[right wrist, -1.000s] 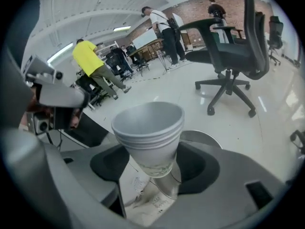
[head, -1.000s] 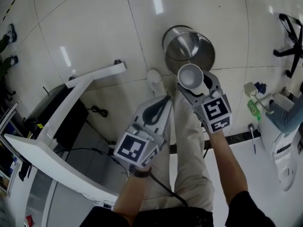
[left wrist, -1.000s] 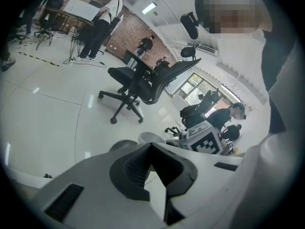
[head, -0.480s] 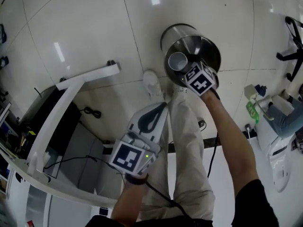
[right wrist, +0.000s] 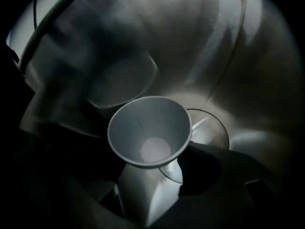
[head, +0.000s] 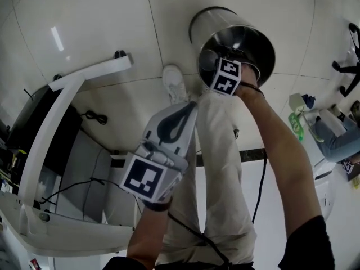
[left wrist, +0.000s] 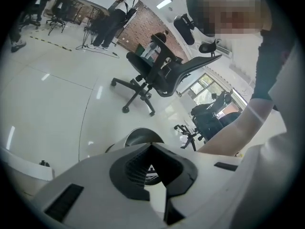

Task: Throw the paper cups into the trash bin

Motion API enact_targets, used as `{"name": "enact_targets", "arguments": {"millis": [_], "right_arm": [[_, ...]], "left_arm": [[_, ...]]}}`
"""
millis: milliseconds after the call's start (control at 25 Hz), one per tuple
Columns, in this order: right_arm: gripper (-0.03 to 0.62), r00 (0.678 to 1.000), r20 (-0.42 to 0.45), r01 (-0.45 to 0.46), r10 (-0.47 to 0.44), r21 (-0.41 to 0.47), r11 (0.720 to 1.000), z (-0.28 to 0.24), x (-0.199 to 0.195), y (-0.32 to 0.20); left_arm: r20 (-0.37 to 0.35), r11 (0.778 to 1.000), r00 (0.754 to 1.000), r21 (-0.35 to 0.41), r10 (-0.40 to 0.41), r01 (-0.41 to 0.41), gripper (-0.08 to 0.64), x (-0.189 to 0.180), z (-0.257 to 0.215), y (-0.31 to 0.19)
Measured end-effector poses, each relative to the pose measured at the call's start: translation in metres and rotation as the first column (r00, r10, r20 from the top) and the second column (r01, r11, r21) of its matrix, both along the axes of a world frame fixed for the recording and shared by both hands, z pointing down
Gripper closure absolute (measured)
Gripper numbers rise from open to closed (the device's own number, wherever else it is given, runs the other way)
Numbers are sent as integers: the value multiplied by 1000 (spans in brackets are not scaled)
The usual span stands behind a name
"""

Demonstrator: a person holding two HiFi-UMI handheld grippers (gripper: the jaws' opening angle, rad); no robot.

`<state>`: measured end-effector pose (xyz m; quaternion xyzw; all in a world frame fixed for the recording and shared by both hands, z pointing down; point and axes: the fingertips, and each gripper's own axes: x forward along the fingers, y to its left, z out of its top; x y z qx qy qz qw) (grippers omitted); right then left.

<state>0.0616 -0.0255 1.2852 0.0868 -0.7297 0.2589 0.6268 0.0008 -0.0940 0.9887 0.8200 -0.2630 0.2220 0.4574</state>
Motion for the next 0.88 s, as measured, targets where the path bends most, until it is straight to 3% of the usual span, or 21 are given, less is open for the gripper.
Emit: {"name": "enact_targets", "arguments": {"millis": [80, 560, 760, 880], "right_arm": [[267, 1000, 16, 4, -4, 5, 1000, 9, -1, -2], [259, 978, 45, -202, 204, -40, 979, 48, -2, -7], [230, 971, 0, -241, 241, -8, 971, 35, 6, -16], [230, 949, -7, -315, 316, 22, 949, 19, 14, -21]], "left_arm": [[-3, 1000, 1000, 2, -25, 25, 546, -4, 4, -3], [-43, 999, 998, 14, -37, 38, 546, -14, 14, -2], [-27, 1000, 999, 15, -25, 26, 546, -19, 7, -2], [-16, 999, 1000, 31, -26, 26, 546, -21, -4, -9]]}}
